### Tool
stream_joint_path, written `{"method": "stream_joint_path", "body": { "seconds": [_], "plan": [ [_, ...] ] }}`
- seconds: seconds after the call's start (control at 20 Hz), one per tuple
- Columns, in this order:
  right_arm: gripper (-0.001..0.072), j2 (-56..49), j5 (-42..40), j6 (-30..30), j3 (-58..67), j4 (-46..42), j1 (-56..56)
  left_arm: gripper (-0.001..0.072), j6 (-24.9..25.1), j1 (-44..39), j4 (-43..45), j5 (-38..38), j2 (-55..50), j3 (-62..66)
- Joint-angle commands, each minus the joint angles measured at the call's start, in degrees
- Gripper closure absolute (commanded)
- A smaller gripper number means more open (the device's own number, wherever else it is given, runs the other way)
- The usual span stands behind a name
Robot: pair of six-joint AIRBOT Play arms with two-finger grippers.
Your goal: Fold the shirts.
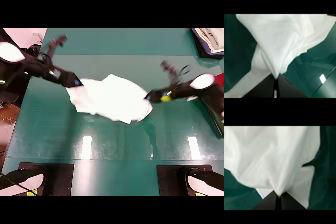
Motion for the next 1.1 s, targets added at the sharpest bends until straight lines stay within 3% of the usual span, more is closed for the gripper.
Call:
{"method": "stream_joint_path", "body": {
  "seconds": [0.0,0.45,0.65,0.85,1.05],
  "plan": [
    [0.0699,9.57,0.61,1.55,12.9,-2.43,-6.69,0.0684,-2.34,0.02,1.31,-1.75,6.67,12.37],
    [0.07,21.51,0.55,1.53,38.4,-6.12,-10.25,0.0684,-4.72,0.02,-14.32,-1.07,16.59,39.87],
    [0.07,17.94,2.73,2.34,50.47,-11.1,-10.25,0.0684,-4.87,0.02,-23.65,-0.68,16.57,40.39],
    [0.0701,6.49,8.37,7.19,58.07,-11.32,-9.4,0.0683,-5.25,0.02,-18.18,-2.56,16.0,26.99],
    [0.0701,-5.84,6.99,7.78,49.16,-11.37,-4.48,0.0683,-6.62,0.02,-1.88,-3.02,11.21,8.63]
  ]
}}
